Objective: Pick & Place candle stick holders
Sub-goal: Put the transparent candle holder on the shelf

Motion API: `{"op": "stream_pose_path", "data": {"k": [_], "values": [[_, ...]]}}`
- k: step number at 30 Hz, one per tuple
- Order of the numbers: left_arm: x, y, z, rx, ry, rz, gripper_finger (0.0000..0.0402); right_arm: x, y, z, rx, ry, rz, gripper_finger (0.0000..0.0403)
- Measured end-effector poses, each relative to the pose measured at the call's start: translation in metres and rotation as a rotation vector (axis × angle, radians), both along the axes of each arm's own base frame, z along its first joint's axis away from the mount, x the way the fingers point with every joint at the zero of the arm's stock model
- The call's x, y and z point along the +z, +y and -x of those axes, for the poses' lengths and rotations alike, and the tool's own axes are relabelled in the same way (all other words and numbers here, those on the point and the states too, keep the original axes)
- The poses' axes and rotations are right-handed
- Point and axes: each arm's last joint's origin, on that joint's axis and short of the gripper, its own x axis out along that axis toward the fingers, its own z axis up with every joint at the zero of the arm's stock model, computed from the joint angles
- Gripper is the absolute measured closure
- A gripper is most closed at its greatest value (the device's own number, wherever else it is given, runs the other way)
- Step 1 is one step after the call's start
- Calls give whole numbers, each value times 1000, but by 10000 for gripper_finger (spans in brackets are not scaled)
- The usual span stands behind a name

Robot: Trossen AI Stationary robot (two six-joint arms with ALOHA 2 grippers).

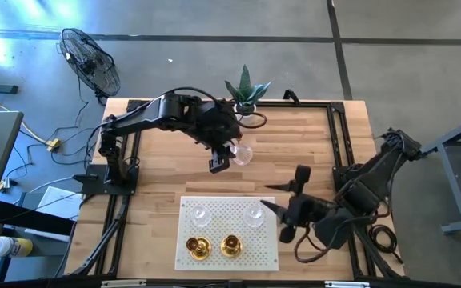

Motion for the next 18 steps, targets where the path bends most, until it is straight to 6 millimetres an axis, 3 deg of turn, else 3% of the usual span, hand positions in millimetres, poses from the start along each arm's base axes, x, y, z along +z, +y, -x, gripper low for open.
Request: {"op": "stream_pose_path", "data": {"k": [5, 18], "values": [[0, -6, 0, -13, -1, -3, 243, 4, -4, -3, 99, 19, -83, 226], [-2, -32, 3, -85, 26, -54, 243, 7, -2, -10, 323, 76, -7, 226]]}}
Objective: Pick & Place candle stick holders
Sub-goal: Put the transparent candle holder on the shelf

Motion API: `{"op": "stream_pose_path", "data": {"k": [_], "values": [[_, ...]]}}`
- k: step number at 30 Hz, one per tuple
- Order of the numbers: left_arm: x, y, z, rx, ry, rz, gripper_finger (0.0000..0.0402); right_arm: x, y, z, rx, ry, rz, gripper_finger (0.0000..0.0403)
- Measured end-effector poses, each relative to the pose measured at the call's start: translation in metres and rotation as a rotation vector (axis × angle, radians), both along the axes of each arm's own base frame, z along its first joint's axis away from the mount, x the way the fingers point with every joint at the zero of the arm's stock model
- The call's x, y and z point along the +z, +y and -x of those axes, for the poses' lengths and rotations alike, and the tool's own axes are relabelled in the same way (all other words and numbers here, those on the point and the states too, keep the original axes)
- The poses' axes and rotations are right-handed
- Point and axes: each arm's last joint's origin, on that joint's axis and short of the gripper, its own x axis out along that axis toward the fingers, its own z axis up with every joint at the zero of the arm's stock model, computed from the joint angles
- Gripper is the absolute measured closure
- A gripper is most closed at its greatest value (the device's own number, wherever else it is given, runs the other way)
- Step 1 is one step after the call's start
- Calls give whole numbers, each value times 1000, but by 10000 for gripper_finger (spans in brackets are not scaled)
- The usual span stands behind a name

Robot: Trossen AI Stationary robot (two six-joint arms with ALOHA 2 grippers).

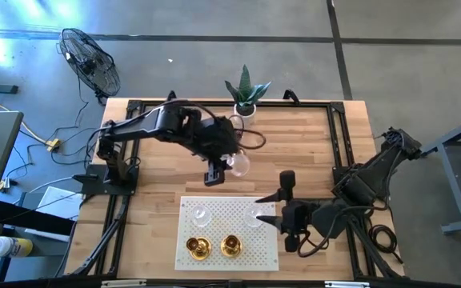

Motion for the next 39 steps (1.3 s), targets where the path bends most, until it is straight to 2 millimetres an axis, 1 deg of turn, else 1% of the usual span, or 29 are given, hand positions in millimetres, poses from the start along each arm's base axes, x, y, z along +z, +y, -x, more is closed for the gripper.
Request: {"op": "stream_pose_path", "data": {"k": [6, 9, 15, 19, 21, 25, 32, 36, 39], "values": [[-5, -9, 9, 21, 102, 48, 243, -1, -1, 0, -23, 7, -32, 226], [-7, -16, 13, -14, 143, 78, 243, -1, -1, 1, -26, 8, -41, 226], [-7, -31, 14, -58, 149, 129, 243, -1, -1, 1, -26, 9, -43, 226], [-6, -40, 15, -80, 133, 130, 243, -1, -1, 1, -26, 10, -42, 226], [-7, -44, 10, -79, 118, 132, 243, -1, -1, 1, -26, 10, -42, 226], [-17, -50, 2, -96, 157, 150, 243, -2, -1, 1, -27, 13, -41, 226], [-31, -53, -9, -96, 213, 150, 243, -4, -1, 2, -36, 31, -49, 226], [-36, -57, -15, -157, 226, 207, 243, -4, -2, 2, -44, 34, -65, 226], [-40, -58, -18, -165, 243, 208, 243, -5, -2, 2, -42, 37, -65, 226]]}}
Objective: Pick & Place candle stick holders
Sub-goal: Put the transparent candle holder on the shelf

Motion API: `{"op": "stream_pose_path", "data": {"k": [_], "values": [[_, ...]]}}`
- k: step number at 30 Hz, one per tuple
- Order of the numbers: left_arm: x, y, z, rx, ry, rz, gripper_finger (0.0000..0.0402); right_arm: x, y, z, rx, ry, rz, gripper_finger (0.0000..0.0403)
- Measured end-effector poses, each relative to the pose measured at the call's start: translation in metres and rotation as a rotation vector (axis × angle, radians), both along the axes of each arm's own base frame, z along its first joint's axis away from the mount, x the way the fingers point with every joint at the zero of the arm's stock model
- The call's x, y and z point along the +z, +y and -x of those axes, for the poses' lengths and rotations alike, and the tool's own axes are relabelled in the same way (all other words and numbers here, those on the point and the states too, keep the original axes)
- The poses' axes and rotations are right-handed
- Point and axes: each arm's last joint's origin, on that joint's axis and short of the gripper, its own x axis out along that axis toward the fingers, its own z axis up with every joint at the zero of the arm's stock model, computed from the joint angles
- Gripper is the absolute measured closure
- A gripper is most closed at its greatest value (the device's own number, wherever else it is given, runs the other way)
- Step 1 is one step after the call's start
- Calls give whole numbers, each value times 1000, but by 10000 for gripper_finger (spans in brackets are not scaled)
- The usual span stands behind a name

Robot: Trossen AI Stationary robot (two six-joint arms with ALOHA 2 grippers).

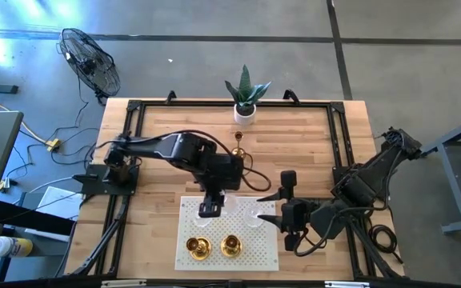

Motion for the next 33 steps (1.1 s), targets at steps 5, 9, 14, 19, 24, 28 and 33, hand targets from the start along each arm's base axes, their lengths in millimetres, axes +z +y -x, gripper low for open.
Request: {"op": "stream_pose_path", "data": {"k": [5, 9, 14, 19, 24, 28, 33], "values": [[-4, -1, -3, -5, 13, 8, 243, 0, 0, 0, 3, 4, -2, 226], [-9, -2, -6, -14, 37, 13, 241, 0, 0, 0, 3, 6, -1, 226], [-17, -4, -12, -28, 71, 35, 242, -1, 0, 1, 3, 14, 6, 226], [-26, -6, -18, -46, 108, 67, 241, -3, -1, 1, -5, 24, -5, 226], [-31, -7, -21, -50, 127, 70, 241, -3, 0, 1, 1, 31, -5, 226], [-30, -7, -22, -51, 116, 71, 240, -3, -1, 1, -1, 31, -4, 226], [-30, -8, -22, -51, 113, 71, 240, -3, -1, 1, -1, 31, -4, 226]]}}
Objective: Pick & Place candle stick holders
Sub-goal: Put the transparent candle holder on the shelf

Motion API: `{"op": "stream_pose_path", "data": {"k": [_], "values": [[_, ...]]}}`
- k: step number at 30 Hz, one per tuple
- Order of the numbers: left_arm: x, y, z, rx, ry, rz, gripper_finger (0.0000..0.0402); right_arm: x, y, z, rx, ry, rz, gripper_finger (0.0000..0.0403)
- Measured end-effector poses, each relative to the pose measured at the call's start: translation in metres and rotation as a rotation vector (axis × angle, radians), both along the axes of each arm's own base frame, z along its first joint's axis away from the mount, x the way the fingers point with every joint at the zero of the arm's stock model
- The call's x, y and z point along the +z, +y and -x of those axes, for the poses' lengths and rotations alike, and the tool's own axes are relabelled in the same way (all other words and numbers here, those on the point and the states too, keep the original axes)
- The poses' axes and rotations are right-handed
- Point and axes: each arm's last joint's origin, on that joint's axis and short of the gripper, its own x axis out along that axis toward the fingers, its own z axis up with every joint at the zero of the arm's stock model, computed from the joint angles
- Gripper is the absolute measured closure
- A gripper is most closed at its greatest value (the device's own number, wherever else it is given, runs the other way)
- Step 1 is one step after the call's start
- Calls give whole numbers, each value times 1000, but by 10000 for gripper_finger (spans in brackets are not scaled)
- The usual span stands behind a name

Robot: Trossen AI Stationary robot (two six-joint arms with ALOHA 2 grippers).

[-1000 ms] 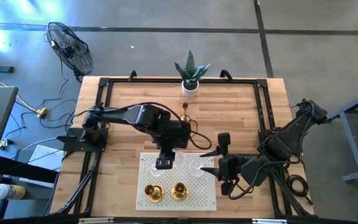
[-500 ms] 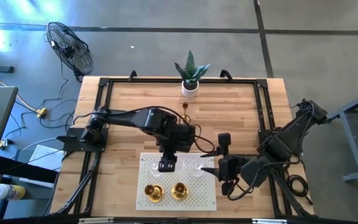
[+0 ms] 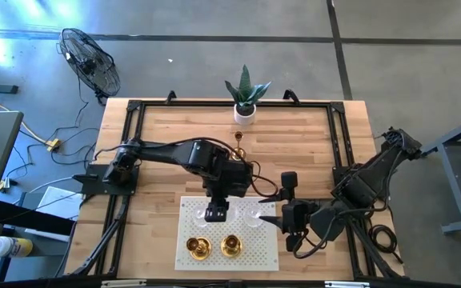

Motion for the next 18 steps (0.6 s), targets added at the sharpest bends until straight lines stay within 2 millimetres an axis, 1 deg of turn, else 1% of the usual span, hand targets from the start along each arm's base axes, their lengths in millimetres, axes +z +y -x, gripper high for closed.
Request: {"op": "stream_pose_path", "data": {"k": [18], "values": [[1, 0, -2, 4, -24, -7, 239, 0, 0, 0, 5, 7, -20, 226]]}}
